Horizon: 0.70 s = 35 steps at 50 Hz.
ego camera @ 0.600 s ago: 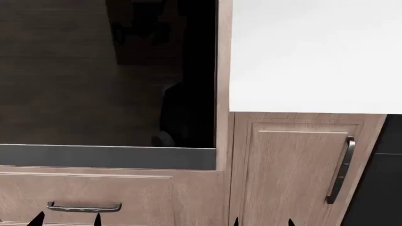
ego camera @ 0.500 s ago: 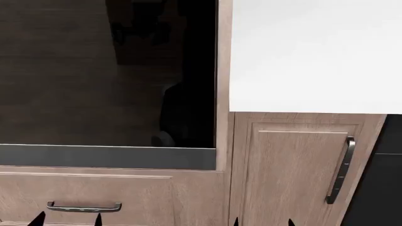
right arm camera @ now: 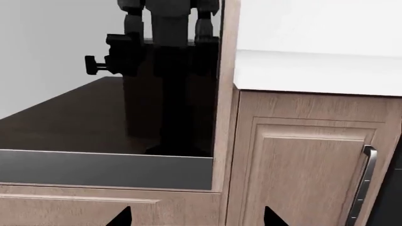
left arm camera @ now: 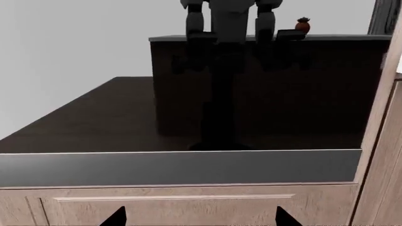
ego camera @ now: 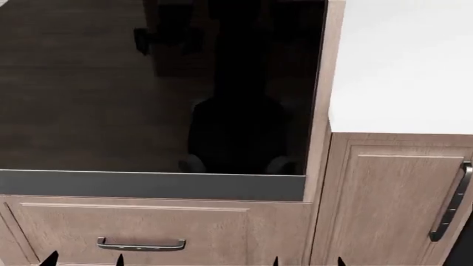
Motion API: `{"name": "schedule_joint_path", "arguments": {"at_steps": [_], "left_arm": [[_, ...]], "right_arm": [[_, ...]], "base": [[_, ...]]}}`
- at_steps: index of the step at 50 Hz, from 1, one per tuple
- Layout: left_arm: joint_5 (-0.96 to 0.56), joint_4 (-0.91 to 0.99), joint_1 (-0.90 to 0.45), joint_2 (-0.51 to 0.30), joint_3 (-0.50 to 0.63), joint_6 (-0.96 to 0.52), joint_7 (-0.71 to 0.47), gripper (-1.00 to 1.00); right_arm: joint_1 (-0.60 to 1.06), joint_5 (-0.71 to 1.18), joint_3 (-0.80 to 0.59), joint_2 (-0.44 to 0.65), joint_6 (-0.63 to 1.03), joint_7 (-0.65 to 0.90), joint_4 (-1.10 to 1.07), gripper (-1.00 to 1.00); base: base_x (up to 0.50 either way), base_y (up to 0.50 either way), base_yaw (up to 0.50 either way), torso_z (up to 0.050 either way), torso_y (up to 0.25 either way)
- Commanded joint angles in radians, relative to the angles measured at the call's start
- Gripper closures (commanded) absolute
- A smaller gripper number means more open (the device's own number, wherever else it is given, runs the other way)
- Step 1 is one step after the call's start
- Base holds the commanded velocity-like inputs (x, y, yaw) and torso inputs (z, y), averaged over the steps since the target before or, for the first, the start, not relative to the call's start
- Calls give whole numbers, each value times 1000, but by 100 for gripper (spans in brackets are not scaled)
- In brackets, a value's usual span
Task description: Close the microwave door
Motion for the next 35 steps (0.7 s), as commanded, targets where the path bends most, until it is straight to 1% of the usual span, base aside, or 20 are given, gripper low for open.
{"name": "schedule_joint_path", "arguments": {"at_steps": [1, 9, 35], "left_arm": [[-16, -10, -3, -18, 22, 11, -17, -100], [-25, -28, -3, -28, 32, 32, -24, -100], [-50, -4, -1, -53, 66, 21, -60, -100]], "right_arm": [[0, 5, -24, 17, 3, 23, -4, -100], [-1, 8, -36, 26, -4, 35, -2, -100], [3, 21, -73, 55, -9, 68, 1, -100]], "base": [[0, 500, 0, 0, 0], [0, 500, 0, 0, 0], [0, 500, 0, 0, 0]]}}
